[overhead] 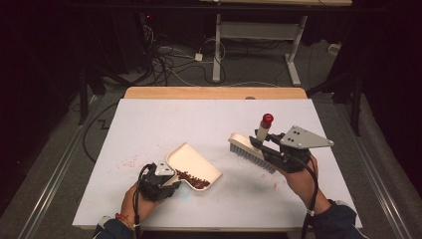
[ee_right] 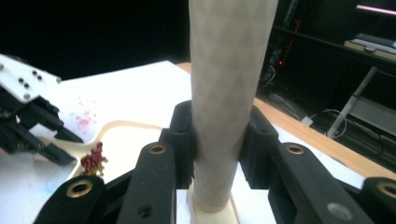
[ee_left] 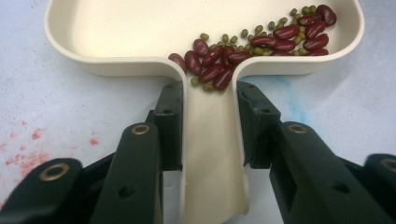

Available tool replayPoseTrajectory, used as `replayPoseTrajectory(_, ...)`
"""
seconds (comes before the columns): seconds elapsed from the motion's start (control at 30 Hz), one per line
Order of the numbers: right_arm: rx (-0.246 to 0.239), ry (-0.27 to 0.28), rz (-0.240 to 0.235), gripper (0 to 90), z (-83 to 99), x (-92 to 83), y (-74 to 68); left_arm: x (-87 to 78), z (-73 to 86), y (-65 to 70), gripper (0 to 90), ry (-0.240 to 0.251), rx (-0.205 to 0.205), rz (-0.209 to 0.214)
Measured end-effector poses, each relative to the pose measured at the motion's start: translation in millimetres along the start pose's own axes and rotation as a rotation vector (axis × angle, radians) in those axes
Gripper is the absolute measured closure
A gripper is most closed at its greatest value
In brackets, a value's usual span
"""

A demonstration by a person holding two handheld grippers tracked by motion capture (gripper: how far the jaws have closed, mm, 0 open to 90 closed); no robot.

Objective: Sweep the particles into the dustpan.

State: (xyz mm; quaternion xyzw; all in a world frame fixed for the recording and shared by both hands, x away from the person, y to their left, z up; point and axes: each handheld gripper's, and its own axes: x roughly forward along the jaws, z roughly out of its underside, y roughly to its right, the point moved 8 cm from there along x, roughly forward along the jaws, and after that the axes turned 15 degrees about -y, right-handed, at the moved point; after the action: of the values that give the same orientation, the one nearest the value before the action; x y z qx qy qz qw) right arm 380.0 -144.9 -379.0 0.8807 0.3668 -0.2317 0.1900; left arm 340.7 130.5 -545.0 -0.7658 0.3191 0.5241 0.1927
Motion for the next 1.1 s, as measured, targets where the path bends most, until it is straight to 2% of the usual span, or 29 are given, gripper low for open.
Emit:
replayPoseTrajectory(0.2,0.007,-0.030,0.011,70.9,18.6,-11.6,9.9,-1.2,-0.4,-0.9,63.4,0.005,-0.003,0.005)
replayPoseTrajectory(0.27,-0.006,-0.034,0.009,70.8,24.3,-15.3,11.7,-1.1,-0.3,-1.3,63.4,0.008,-0.005,0.007)
replayPoseTrajectory(0.4,0.003,-0.052,0.001,70.8,36.6,-21.4,15.6,-1.1,1.5,-2.1,63.4,0.012,-0.015,0.017)
replayPoseTrajectory(0.63,0.017,-0.092,0.003,70.7,60.9,-25.6,22.7,-1.5,0.6,-5.1,63.4,0.014,-0.012,0.017)
replayPoseTrajectory(0.83,0.039,-0.115,-0.018,70.7,79.8,-29.6,24.6,-1.5,0.1,-6.2,63.4,0.019,-0.007,0.018)
replayPoseTrajectory(1.1,0.050,-0.122,-0.027,70.7,90.4,-35.7,25.4,-1.0,-1.3,-7.8,63.4,0.021,-0.011,0.017)
